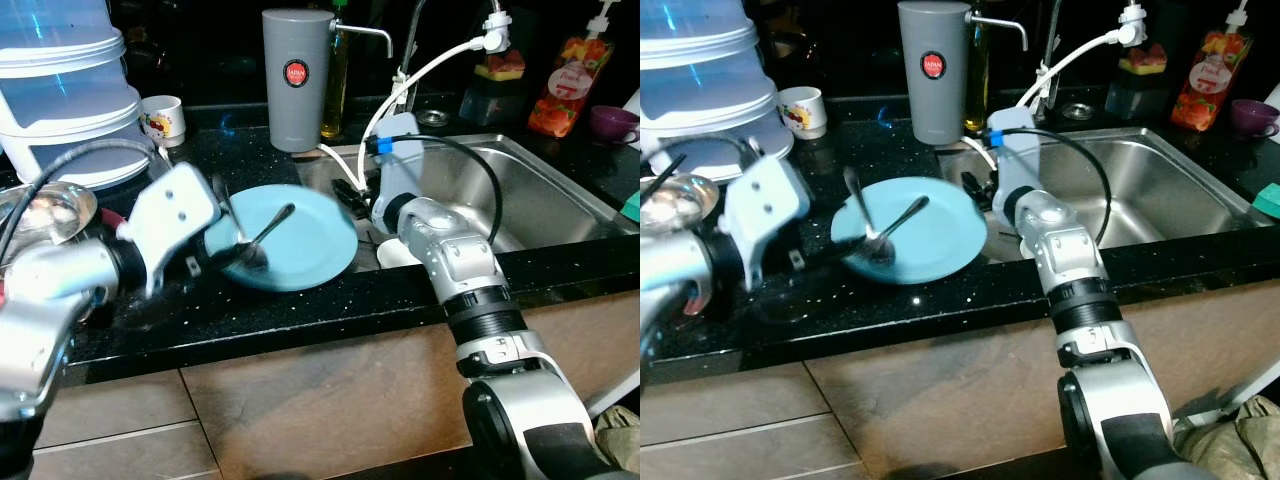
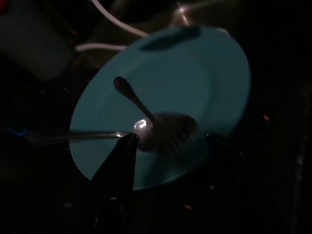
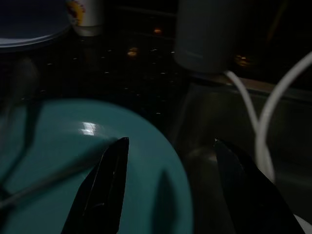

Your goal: Kitchen organization

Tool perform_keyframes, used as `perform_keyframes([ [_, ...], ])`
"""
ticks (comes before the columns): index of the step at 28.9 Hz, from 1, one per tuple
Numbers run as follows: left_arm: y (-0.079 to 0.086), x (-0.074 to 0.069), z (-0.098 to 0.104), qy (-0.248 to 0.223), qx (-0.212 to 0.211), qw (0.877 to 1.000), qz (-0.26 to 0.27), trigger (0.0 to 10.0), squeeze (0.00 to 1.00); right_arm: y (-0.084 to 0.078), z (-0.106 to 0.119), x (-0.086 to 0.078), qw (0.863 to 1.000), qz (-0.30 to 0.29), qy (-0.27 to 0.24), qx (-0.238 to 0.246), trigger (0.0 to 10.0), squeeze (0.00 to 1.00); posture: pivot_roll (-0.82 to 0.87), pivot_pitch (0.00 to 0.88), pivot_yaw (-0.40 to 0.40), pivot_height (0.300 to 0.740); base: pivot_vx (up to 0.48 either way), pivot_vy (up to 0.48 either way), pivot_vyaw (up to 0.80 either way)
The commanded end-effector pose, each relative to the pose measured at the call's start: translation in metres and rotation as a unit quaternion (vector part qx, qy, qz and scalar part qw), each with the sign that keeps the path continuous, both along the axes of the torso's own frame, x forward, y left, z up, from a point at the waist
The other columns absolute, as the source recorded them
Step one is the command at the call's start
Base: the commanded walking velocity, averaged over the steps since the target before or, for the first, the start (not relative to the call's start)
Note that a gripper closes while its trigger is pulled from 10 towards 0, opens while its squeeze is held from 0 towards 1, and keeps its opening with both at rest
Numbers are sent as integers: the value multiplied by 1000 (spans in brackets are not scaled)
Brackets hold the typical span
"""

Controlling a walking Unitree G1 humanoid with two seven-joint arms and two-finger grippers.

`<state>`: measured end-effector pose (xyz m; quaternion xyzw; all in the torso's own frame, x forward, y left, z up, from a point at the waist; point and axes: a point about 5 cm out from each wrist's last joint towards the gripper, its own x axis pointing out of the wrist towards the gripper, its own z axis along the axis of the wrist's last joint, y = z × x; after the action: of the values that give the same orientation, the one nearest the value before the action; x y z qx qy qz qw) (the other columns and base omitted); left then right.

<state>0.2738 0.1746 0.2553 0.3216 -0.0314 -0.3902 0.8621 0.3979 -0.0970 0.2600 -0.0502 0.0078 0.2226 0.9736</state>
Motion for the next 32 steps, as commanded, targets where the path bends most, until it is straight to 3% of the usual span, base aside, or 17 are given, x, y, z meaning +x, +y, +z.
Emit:
perform_keyframes([
  [1,-8,-2,-6,-1,9,1000,-11,10000,0,1,0,1,1000,2,-1,0,10000,0,80,51,-51,740,0,0,0],
  [6,-18,-1,-16,15,9,1000,-11,10000,0,0,-1,-1,1000,4,0,-2,10000,0,71,55,-45,740,0,0,0],
  [9,-2,13,1,-31,-15,997,72,10000,0,-3,-1,-2,1000,1,1,-4,10000,0,59,64,-36,740,0,0,0],
  [11,-2,13,1,-31,-15,997,72,10000,0,-3,-1,-2,1000,1,1,-4,10000,0,59,64,-36,740,0,0,0],
  [12,6,18,6,-48,-25,993,108,10000,0,-3,-2,-2,1000,2,1,-4,10000,0,59,64,-36,740,0,0,0],
  [13,6,18,6,-48,-25,993,108,10000,0,-3,-2,-2,1000,2,1,-4,10000,0,59,64,-36,740,0,0,0],
  [15,43,24,21,-84,-35,973,213,10000,0,0,-3,-3,1000,9,2,-6,10000,0,65,68,-39,740,0,0,0],
  [16,43,24,21,-84,-35,973,213,10000,0,0,-3,-3,1000,9,2,-6,10000,0,65,68,-39,740,0,0,0],
  [18,85,20,34,-101,-54,945,306,10000,0,6,-3,-4,1000,20,1,-7,10000,0,71,69,-43,740,0,0,0],
  [19,85,20,34,-101,-54,945,306,10000,0,6,-3,-4,1000,20,1,-7,10000,0,71,69,-43,740,0,0,0],
  [20,99,16,38,-102,-68,936,330,10000,373,8,-3,-4,1000,24,1,-7,10000,0,71,69,-43,740,0,0,0],
  [21,109,11,41,-101,-86,930,344,10000,1000,12,-3,-5,1000,30,1,-7,10000,0,71,69,-43,740,0,0,0],
  [24,119,3,40,-88,-120,922,356,10000,1000,20,-5,-8,999,46,1,-7,10000,0,80,74,-52,740,0,0,0],
  [27,114,3,30,-71,-132,927,343,10000,1000,24,-7,-9,998,55,2,-8,10000,0,85,77,-59,740,0,0,0],
  [31,107,11,18,-52,-158,932,323,10000,1000,27,-8,-11,998,58,3,-4,10000,0,87,78,-62,740,0,0,0],
  [32,106,22,17,-59,-176,929,319,10000,1000,27,-6,-11,998,57,0,2,10000,0,80,81,-62,740,0,0,0],
])
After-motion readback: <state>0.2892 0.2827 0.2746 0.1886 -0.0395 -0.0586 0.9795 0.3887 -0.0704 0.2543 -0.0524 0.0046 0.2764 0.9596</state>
